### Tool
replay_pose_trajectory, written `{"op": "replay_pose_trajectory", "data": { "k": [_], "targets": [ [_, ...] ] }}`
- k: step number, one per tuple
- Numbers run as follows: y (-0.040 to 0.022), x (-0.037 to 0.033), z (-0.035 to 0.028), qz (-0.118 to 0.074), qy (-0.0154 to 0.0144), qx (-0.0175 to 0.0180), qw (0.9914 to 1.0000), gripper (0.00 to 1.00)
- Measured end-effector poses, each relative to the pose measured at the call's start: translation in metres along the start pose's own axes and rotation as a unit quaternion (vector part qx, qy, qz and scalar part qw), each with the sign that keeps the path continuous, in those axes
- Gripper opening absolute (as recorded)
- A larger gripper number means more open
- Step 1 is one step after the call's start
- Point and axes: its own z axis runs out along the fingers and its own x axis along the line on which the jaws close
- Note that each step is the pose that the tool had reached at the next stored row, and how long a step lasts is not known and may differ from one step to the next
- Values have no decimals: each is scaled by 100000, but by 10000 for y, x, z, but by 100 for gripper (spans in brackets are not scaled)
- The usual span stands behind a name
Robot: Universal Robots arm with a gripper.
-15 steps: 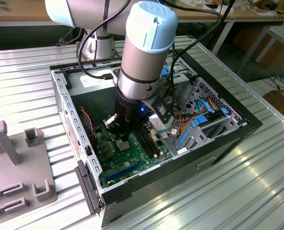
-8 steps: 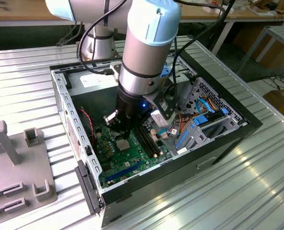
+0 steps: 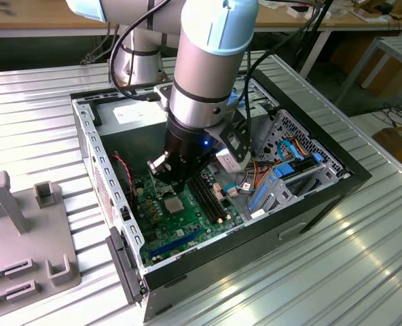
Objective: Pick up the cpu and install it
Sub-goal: 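Close the cpu cover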
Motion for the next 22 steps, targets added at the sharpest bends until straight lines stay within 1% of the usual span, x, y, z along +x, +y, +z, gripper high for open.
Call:
{"op": "replay_pose_trajectory", "data": {
  "k": [1,2,3,5,6,7,9,10,11,13,14,17,19,21,22],
  "targets": [
    [0,-3,2,-801,-25,10,99997,11],
    [0,-12,3,-1139,-38,13,99993,11],
    [0,-71,4,-1311,-46,27,99991,11],
    [6,-166,3,-1333,-40,32,99991,11],
    [16,-241,3,-1333,-46,22,99991,11],
    [24,-292,2,-1344,-43,24,99991,11],
    [38,-351,1,-1408,-45,24,99990,11],
    [43,-365,0,-1520,-50,26,99988,11],
    [45,-367,2,-2017,-84,38,99980,11],
    [45,-367,3,-3706,-143,89,99931,11],
    [45,-368,4,-4599,-171,105,99894,11],
    [46,-367,8,-7349,-257,160,99729,11],
    [49,-384,9,-8472,-298,176,99640,11],
    [82,-409,8,-8707,-300,190,99620,11],
    [114,-419,8,-8909,-306,194,99602,11]
  ]
}}
